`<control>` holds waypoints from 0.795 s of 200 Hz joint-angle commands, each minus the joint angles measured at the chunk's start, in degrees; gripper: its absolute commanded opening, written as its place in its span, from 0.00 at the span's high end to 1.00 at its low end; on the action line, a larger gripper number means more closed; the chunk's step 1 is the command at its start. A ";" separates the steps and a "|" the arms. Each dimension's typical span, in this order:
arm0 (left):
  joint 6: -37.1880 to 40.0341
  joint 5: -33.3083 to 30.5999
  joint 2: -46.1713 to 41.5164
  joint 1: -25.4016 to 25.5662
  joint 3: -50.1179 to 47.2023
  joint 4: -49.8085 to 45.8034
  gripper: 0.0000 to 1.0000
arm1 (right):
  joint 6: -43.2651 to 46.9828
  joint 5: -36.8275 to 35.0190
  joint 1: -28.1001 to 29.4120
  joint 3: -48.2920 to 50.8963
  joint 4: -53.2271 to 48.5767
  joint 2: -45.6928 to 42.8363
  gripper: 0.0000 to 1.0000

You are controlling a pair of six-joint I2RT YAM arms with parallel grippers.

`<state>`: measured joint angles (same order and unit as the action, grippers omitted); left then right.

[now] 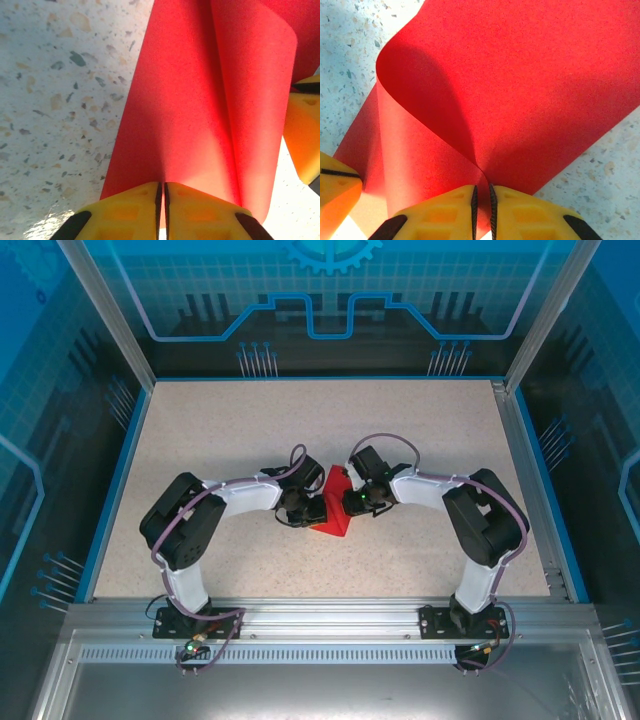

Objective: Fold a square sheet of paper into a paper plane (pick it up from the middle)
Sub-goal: Fold the triangle a second time at the center of the table.

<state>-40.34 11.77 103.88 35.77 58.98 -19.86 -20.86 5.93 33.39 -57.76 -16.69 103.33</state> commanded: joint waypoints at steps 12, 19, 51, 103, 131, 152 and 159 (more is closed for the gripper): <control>0.31 -0.92 -4.90 -0.84 -0.97 -0.84 0.86 | 1.11 -1.45 0.89 -0.58 -2.21 1.74 0.83; 0.05 -0.68 -5.59 -1.04 -1.27 -0.41 0.86 | 1.18 -1.39 0.89 -0.53 -2.20 1.80 0.83; -1.64 2.79 -7.95 -2.90 -3.53 3.43 0.86 | 1.26 -1.54 0.86 -0.56 -2.31 1.88 0.83; -10.47 15.25 -5.98 -5.90 -7.07 21.06 0.89 | 1.02 -1.37 0.89 -0.13 -1.78 2.22 0.83; -12.40 17.07 -3.69 -6.01 -5.86 24.77 0.88 | 0.83 -1.53 0.89 0.08 -1.69 2.32 0.83; -12.27 17.46 -2.04 -5.98 -4.82 24.68 0.88 | 0.82 -1.45 0.89 0.03 -1.66 2.40 0.83; -12.27 17.46 -1.55 -6.00 -4.67 24.52 0.88 | 0.82 -1.45 0.89 0.00 -1.68 2.40 0.83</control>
<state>-51.11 26.24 100.25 29.93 52.58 2.20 -20.49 5.52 33.41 -57.87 -16.73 103.53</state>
